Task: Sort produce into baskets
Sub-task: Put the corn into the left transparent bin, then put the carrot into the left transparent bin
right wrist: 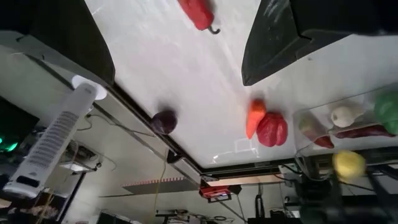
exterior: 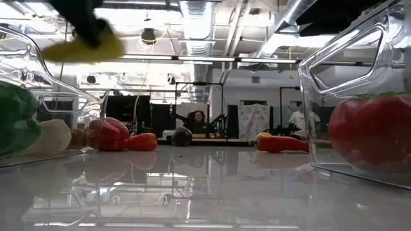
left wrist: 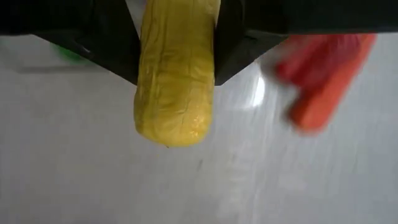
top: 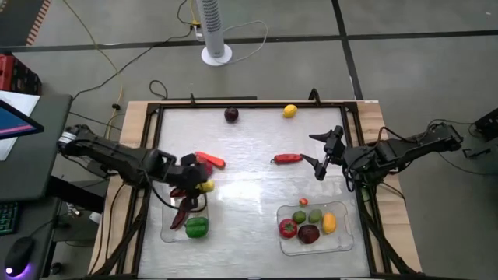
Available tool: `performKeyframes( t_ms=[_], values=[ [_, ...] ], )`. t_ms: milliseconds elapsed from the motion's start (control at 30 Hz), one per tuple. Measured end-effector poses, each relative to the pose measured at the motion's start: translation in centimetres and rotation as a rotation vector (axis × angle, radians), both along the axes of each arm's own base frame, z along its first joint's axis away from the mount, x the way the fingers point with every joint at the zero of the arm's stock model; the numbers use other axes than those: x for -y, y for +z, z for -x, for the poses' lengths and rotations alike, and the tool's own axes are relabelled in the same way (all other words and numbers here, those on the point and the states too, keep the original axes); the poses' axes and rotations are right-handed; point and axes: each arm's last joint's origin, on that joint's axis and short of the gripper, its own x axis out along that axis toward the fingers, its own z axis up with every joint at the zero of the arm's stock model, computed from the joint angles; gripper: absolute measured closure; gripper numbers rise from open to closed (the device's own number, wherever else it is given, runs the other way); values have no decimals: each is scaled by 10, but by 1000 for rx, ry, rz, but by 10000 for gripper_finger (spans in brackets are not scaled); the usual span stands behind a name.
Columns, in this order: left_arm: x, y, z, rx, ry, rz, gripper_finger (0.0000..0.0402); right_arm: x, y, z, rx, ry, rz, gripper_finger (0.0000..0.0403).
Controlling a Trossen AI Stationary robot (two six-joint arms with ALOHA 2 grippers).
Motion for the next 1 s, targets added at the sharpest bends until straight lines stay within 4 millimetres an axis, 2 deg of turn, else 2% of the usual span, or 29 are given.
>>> performKeyframes(
  t_ms=[133, 233, 333, 433, 567, 700, 833, 1000],
  values=[
    [0, -34, 18, -97, 65, -9, 213, -1, -1, -2, 18, 1, -57, 24],
    [-1, -42, 20, -118, 74, -11, 188, 1, -3, -5, 28, -28, -89, 24],
    [2, -34, 15, -71, 52, 33, 165, 4, -6, -9, 8, -62, -81, 24],
    [5, -16, 8, 0, 2, 60, 150, 8, -12, -16, -33, -57, -86, 24],
    [3, 6, -3, 165, 8, -64, 147, 12, -21, -30, -96, -36, -85, 24],
    [-11, 14, -17, 205, 64, -219, 154, 19, -26, -44, -112, -59, -44, 24],
    [-32, -2, -33, 108, 49, -246, 165, 22, -25, -50, -91, -31, -46, 24],
    [-58, -31, -54, -38, 27, -274, 170, 22, -23, -49, -80, -6, -55, 23]
  ],
)
